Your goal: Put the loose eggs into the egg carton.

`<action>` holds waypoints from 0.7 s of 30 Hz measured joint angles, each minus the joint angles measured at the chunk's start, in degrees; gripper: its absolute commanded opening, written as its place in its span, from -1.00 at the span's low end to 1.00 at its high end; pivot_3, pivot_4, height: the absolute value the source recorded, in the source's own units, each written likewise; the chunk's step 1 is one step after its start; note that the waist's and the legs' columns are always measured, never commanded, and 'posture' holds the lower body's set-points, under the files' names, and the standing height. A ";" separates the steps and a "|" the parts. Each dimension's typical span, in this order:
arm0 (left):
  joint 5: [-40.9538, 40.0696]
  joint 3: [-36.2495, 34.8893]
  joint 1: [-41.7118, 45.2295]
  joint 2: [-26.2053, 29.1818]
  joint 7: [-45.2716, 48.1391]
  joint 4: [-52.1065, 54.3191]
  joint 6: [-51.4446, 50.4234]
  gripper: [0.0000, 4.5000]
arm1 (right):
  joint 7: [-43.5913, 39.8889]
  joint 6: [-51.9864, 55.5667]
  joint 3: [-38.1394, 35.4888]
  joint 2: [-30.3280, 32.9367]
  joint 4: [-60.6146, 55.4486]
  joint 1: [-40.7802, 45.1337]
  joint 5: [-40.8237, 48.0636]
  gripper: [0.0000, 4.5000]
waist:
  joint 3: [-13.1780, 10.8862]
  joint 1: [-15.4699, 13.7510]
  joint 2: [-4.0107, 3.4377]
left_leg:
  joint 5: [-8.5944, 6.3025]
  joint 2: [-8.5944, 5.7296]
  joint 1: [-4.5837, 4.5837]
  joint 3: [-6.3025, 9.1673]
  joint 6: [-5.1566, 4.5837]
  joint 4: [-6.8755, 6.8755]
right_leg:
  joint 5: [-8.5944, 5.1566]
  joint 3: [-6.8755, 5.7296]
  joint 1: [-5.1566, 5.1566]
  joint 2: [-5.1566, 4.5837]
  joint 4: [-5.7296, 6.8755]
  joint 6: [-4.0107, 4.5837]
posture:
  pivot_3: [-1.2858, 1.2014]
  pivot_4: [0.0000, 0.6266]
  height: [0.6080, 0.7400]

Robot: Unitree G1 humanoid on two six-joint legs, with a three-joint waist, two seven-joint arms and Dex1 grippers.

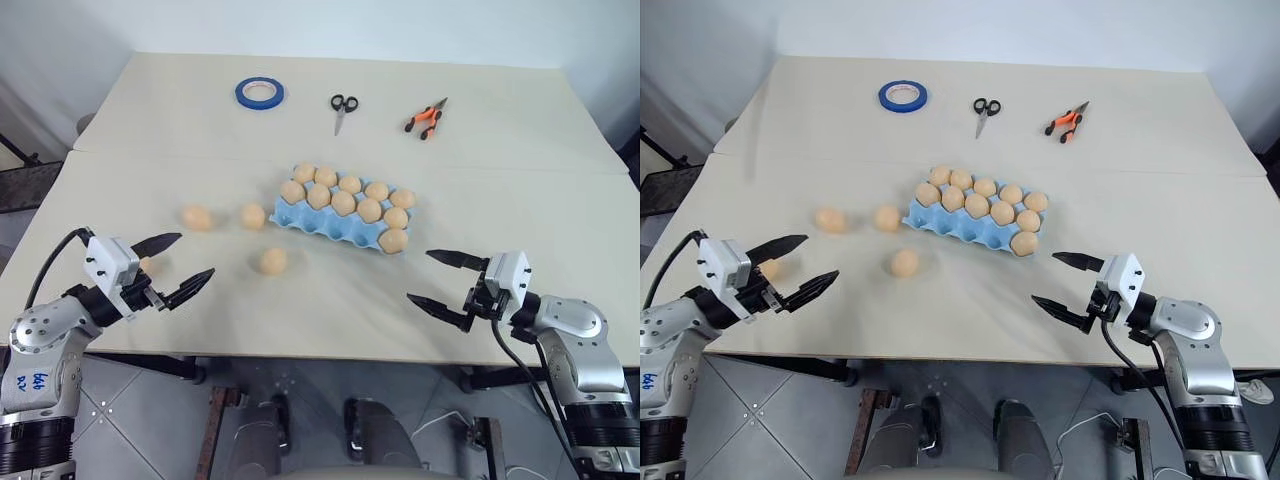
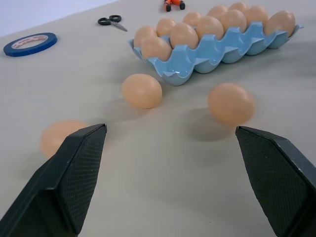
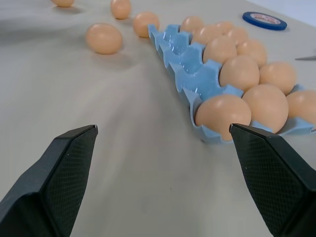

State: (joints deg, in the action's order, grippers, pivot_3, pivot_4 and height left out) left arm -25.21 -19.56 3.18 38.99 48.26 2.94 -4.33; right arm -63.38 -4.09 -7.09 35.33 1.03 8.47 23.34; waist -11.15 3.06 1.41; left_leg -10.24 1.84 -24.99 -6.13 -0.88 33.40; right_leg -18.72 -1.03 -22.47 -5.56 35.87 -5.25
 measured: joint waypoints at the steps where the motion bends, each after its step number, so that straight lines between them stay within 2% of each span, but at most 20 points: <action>1: 0.00 0.00 0.00 0.00 -0.01 0.01 0.00 0.99 | 0.00 0.00 0.00 0.00 -0.02 0.00 0.00 1.00 | 0.00 -0.01 0.00 | 0.00 0.00 0.01 0.00 0.00 0.00 | 0.00 0.00 0.00 0.00 0.00 0.00 | 0.03 -0.52 1.00; 7: -0.04 -0.32 -0.51 0.00 -1.16 0.18 -0.86 0.99 | -3.19 0.69 0.68 -0.19 -1.34 1.06 2.25 1.00 | 0.00 0.20 0.00 | 0.00 0.00 0.00 -0.03 0.00 -0.07 | 0.00 0.04 -0.02 -0.01 -0.05 0.01 | 0.03 -0.52 1.00; 15: -0.31 -2.90 -14.66 0.51 0.04 1.73 -4.88 0.99 | -6.69 1.77 2.73 -2.74 -5.85 3.74 7.69 1.00 | 0.00 0.09 0.00 | -0.01 0.09 0.00 0.05 0.02 -0.14 | -0.07 -0.12 -0.09 0.00 -0.06 0.14 | 0.03 -0.52 1.00; 19: -0.98 -2.76 -14.74 0.37 -1.01 5.78 -8.72 0.99 | -6.78 1.78 3.92 -3.07 -6.06 3.87 7.64 1.00 | 0.02 -1.01 0.00 | -0.02 0.09 -0.17 -0.04 0.03 -0.25 | -0.14 -0.34 0.01 -0.27 -0.49 0.90 | 0.03 -0.52 1.00; 21: -2.25 -1.59 -12.09 -1.14 -3.25 8.54 -11.90 0.99 | -6.68 1.80 4.18 -3.07 -6.10 3.71 7.60 1.00 | 0.02 -1.37 -0.01 | -0.02 0.08 -0.19 -0.33 0.02 -0.26 | -0.08 -0.32 0.03 -0.45 -0.53 0.86 | 0.03 -0.52 1.00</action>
State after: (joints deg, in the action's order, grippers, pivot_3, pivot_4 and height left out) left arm -27.47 -21.15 -8.91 37.85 45.01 11.48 -16.22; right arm -70.06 -2.29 -2.91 32.27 -5.07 12.18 30.94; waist -11.13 1.70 1.40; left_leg -10.25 1.92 -25.18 -6.46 -0.86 33.14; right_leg -18.80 -1.36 -22.44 -6.01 35.34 -4.39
